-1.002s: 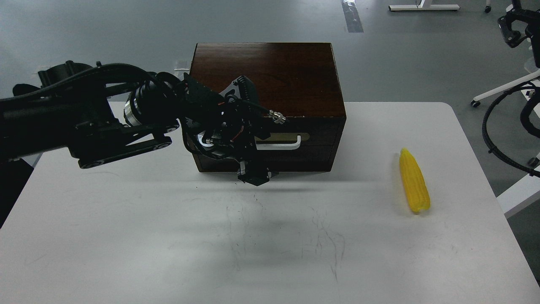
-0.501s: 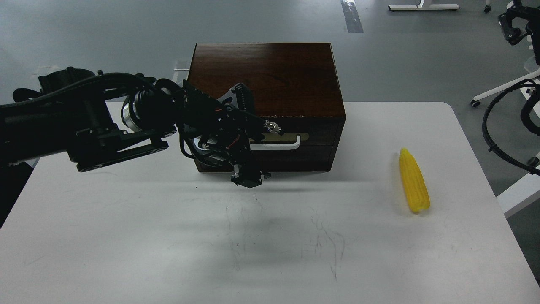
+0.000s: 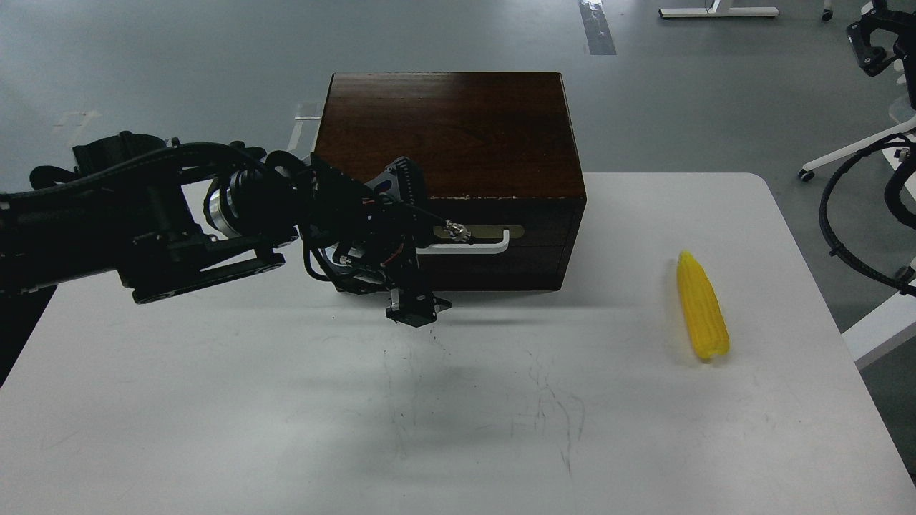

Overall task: Put corn in drawer with both arms
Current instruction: 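Hook the left gripper onto the white drawer handle, then pull the drawer handle toward the robot with the left gripper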

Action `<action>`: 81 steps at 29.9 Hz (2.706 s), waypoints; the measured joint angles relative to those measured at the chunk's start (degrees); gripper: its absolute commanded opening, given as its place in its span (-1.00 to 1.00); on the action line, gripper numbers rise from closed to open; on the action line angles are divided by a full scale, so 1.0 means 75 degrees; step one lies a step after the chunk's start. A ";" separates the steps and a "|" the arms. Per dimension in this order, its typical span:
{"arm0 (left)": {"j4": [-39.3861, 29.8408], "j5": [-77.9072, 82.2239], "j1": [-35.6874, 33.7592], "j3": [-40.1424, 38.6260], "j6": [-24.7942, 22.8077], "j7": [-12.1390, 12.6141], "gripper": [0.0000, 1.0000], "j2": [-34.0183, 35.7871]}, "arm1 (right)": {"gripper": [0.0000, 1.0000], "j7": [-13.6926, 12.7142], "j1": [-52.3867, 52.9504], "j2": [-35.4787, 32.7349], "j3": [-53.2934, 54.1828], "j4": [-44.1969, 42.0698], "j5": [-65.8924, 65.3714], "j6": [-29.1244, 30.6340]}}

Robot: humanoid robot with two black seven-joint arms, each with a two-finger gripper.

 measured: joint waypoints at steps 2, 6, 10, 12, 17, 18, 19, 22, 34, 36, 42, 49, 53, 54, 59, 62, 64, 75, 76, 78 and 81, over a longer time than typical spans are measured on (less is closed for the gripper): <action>-0.0057 0.0025 -0.0003 0.0000 0.0000 -0.0001 0.87 0.0024 | 1.00 0.0000 0.0009 0.0000 -0.0003 0.0000 0.0000 0.0000; -0.0185 0.0036 -0.0039 0.0000 0.0000 -0.0019 0.87 0.0061 | 1.00 0.0000 0.0023 -0.0005 -0.0004 0.0000 0.0000 0.0000; -0.0392 0.0036 -0.0066 0.0000 0.0000 -0.0025 0.88 0.0070 | 1.00 0.0000 0.0029 -0.0021 -0.0011 0.0000 0.0000 0.0000; -0.0511 0.0035 -0.0072 0.0000 0.0000 -0.0029 0.88 0.0073 | 1.00 0.0000 0.0029 -0.0040 -0.0014 -0.0003 0.0000 0.0000; -0.0578 0.0027 -0.0084 0.0001 0.0000 -0.0039 0.88 0.0070 | 1.00 -0.0003 0.0030 -0.0053 -0.0014 -0.0011 -0.0006 0.0000; -0.0580 0.0027 -0.0084 0.0001 0.0000 -0.0039 0.88 0.0072 | 1.00 -0.0003 0.0030 -0.0058 -0.0013 -0.0011 -0.0006 0.0000; -0.0587 0.0026 -0.0083 0.0001 0.0000 -0.0040 0.88 0.0079 | 1.00 -0.0003 0.0030 -0.0062 -0.0012 -0.0011 -0.0006 0.0000; -0.0613 0.0025 -0.0068 0.0002 0.0000 -0.0042 0.89 0.0103 | 1.00 -0.0003 0.0030 -0.0071 -0.0009 -0.0012 -0.0006 0.0000; -0.1280 0.0018 -0.0083 0.0099 -0.0003 -0.0108 0.91 0.0220 | 1.00 -0.0003 0.0040 -0.0116 -0.0005 -0.0006 -0.0006 0.0000; -0.1312 0.0016 -0.0096 0.0099 -0.0003 -0.0108 0.91 0.0219 | 1.00 -0.0003 0.0041 -0.0116 -0.0004 -0.0006 -0.0006 0.0000; -0.1441 0.0004 -0.0169 0.0086 -0.0003 -0.0127 0.91 0.0200 | 1.00 -0.0003 0.0041 -0.0137 0.0001 -0.0006 -0.0006 0.0000; -0.1749 0.0012 -0.0188 0.0083 -0.0003 -0.0099 0.91 0.0207 | 1.00 -0.0001 0.0040 -0.0170 0.0009 -0.0010 -0.0006 0.0000; -0.1890 0.0011 -0.0239 0.0077 0.0004 -0.0103 0.91 0.0194 | 1.00 -0.0007 0.0040 -0.0173 0.0009 -0.0011 -0.0006 0.0000; -0.1922 0.0010 -0.0253 0.0077 0.0005 -0.0103 0.91 0.0194 | 1.00 -0.0009 0.0040 -0.0176 0.0009 -0.0010 -0.0006 0.0000; -0.2085 0.0014 -0.0269 0.0077 0.0005 -0.0094 0.93 0.0218 | 1.00 -0.0011 0.0040 -0.0176 0.0009 0.0000 -0.0006 0.0000; -0.2122 0.0013 -0.0266 0.0073 0.0002 -0.0088 0.93 0.0210 | 1.00 -0.0012 0.0041 -0.0176 0.0009 0.0001 -0.0006 0.0000; -0.2106 -0.0009 -0.0293 0.0049 -0.0001 -0.0085 0.93 0.0209 | 1.00 -0.0012 0.0041 -0.0176 0.0009 0.0001 -0.0006 0.0000; -0.1686 -0.0070 -0.0578 0.0022 -0.0002 -0.0056 0.93 0.0453 | 1.00 -0.0012 0.0057 -0.0266 0.0017 0.0000 -0.0006 0.0000; -0.1646 -0.0069 -0.0579 0.0023 -0.0002 -0.0055 0.93 0.0466 | 1.00 -0.0012 0.0057 -0.0266 0.0018 0.0000 -0.0006 0.0000; -0.1547 -0.0069 -0.0579 0.0027 -0.0002 -0.0054 0.93 0.0481 | 1.00 -0.0012 0.0057 -0.0266 0.0020 0.0000 -0.0006 0.0000; -0.1437 -0.0060 -0.0578 0.0055 -0.0002 -0.0049 0.94 0.0498 | 1.00 -0.0012 0.0057 -0.0269 0.0021 0.0000 -0.0006 0.0000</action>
